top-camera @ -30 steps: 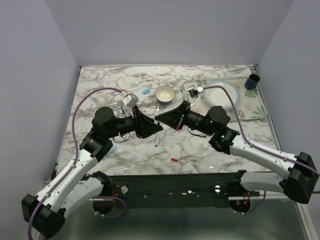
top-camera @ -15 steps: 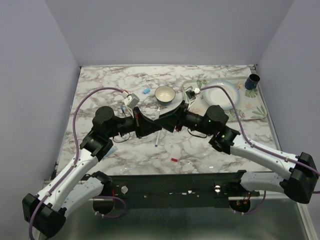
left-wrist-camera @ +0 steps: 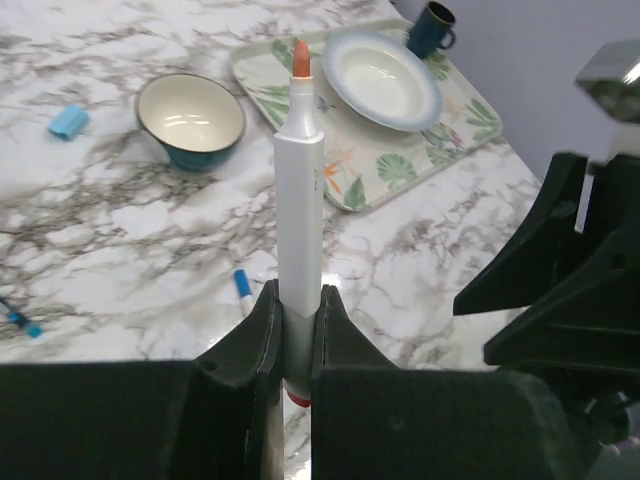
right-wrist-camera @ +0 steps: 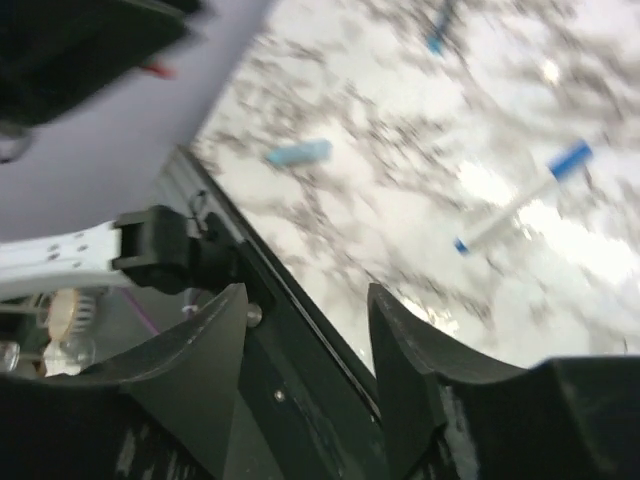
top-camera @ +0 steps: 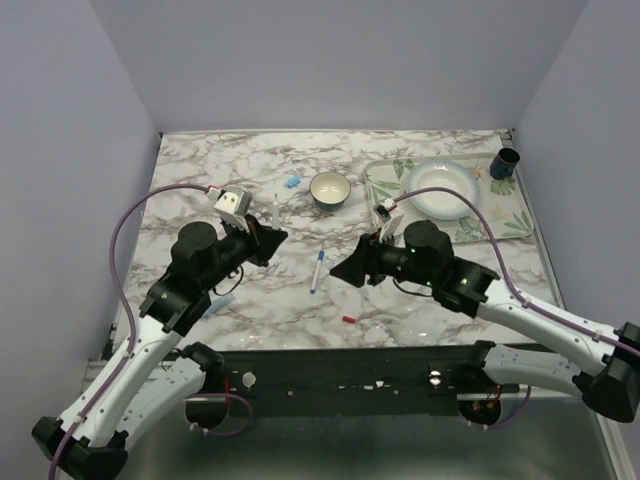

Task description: Insert the pens into the pen caps

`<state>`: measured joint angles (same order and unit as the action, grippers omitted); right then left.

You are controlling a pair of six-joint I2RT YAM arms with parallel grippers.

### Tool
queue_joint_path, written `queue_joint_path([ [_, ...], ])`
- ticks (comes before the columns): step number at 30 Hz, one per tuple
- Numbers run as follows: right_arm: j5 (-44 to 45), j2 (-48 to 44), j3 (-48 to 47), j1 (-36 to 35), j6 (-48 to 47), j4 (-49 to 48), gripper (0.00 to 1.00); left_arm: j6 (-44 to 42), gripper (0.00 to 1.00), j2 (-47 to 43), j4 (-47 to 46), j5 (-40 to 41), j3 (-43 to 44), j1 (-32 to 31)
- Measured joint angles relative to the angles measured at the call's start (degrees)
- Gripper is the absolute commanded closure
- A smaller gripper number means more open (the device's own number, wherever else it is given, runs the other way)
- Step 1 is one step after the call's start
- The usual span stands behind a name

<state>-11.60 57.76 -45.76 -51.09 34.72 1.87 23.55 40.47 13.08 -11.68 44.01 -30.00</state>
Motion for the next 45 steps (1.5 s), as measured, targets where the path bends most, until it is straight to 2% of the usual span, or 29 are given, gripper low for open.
queue_joint_path([
  [3,5.7,6.1,-3.1,-0.2,4.6,12.4,0.46,-0.9,1.00,-2.0,1.2,5.0,0.0,0.0],
  [6,7.5,12.8,-5.0,-0.2,10.2,20.0,0.48,-1.5,1.00,-4.4,1.9,9.3,0.0,0.0],
  [7,7.8,14.2,-4.9,-0.2,12.4,22.4,0.62,-1.6,1.00,-4.9,2.0,10.2,0.0,0.0],
  [9,8.6,15.3,-4.7,-0.2,17.9,26.1,0.69,-1.7,1.00,-5.4,2.1,11.6,0.0,0.0],
  [12,9.4,17.9,-5.2,-0.2,29.0,33.2,0.65,-1.9,1.00,-5.5,2.4,12.8,0.0,0.0],
  [13,9.0,19.5,-6.0,-0.2,32.3,36.6,0.61,-1.9,1.00,-5.4,2.6,12.9,0.0,0.0],
  [17,4.3,25.7,-7.2,-0.2,44.1,43.7,0.56,-1.9,1.00,-5.0,2.8,13.1,0.0,0.0],
  [18,3.4,26.3,-7.2,-0.2,46.7,44.5,0.56,-1.9,1.00,-4.9,2.8,13.1,0.0,0.0],
  [20,2.1,26.8,-6.6,-0.2,51.4,45.5,0.66,-1.9,1.00,-4.9,2.9,13.1,0.0,0.0],
  [24,1.0,26.8,-5.6,-0.2,58.6,45.8,0.77,-1.9,1.00,-5.7,2.9,13.1,0.0,0.0],
  [31,-0.2,30.8,-5.1,-0.2,61.9,44.5,0.82,-1.9,1.00,-6.9,2.9,13.0,0.0,0.0],
  [41,-1.2,36.3,-3.8,-0.2,61.9,38.8,0.82,-1.9,1.00,-7.0,2.9,13.1,0.0,0.0],
  [45,1.0,37.0,-5.4,-0.2,61.7,38.7,0.82,-1.9,1.00,-7.0,2.9,13.1,0.0,0.0],
])
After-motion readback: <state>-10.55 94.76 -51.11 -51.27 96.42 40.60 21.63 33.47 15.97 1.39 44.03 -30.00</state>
